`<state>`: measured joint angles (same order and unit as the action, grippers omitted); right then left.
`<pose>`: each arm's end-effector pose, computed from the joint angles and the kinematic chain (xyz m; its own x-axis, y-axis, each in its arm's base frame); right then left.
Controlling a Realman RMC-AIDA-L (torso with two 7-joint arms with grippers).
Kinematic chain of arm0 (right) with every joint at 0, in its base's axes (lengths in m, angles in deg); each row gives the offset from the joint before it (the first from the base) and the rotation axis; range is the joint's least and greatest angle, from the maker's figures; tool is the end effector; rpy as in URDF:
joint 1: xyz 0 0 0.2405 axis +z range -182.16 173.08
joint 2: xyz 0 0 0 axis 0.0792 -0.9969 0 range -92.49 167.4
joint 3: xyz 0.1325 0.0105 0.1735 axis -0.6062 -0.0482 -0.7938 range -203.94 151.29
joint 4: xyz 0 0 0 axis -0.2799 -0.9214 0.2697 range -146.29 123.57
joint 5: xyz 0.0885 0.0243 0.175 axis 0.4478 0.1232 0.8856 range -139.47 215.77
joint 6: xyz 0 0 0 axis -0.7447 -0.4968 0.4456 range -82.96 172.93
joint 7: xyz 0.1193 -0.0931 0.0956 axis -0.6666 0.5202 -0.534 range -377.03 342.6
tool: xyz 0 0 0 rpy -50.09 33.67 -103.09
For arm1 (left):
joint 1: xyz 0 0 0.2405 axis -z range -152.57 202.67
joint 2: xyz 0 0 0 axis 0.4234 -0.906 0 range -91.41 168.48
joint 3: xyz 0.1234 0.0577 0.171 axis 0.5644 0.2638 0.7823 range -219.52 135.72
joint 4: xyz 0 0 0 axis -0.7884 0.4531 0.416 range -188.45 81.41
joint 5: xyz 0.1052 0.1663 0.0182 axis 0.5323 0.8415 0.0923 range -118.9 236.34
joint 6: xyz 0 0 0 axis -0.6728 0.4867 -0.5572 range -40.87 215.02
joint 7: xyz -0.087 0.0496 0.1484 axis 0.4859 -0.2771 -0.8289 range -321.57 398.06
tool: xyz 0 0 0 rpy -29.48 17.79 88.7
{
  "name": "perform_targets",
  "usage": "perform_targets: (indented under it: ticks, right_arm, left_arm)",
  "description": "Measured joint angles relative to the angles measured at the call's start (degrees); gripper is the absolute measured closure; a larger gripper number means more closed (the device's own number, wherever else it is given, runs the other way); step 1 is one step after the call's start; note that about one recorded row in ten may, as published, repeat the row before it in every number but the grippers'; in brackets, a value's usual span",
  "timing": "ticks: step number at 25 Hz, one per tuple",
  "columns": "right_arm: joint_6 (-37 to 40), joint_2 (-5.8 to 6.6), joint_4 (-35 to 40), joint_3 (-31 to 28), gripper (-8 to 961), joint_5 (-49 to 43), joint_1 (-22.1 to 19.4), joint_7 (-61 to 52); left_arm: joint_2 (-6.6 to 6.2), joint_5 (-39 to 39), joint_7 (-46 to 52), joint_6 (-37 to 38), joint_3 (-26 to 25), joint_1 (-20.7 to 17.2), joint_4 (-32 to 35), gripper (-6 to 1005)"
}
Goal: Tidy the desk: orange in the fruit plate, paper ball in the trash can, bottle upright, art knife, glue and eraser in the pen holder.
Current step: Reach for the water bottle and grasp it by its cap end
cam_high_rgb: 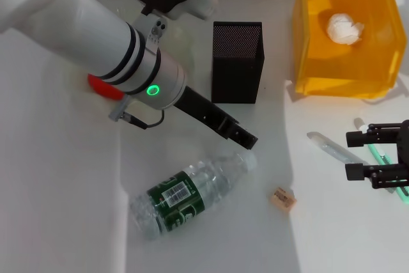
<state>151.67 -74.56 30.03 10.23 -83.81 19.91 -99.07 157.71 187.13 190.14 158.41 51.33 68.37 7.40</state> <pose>0.2505 0.2609 0.0359 0.8135 -0.4261 -0.3958 -0.4644 -0.8856 -0.0013 -0.1131 0.3319 -0.0956 0.7683 0.6354 -0.0773 0.6095 -0.7630 -0.2153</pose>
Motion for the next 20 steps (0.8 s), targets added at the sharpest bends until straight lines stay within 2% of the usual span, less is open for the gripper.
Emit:
perform_targets:
  ticks: [4,5,11,20]
  right_arm:
    - [-1.2,0.24,-0.1,0.0,253,0.0,-0.3,0.0]
    - [-1.5,0.28,-0.4,0.0,254,0.0,-0.4,0.0]
    - [-2.3,0.34,-1.1,0.0,255,0.0,-0.2,0.0]
    - [-2.6,0.29,-1.3,0.0,256,0.0,0.2,0.0]
  left_arm:
    - [0.01,-1.7,0.5,0.2,2.9,0.2,0.1,152]
    - [0.00,-1.8,1.3,-0.6,5.0,0.4,0.2,152]
    - [0.01,-1.5,2.6,-4.3,9.1,0.6,-0.5,153]
    - [0.00,-1.0,2.6,-5.8,10.7,0.1,-1.3,157]
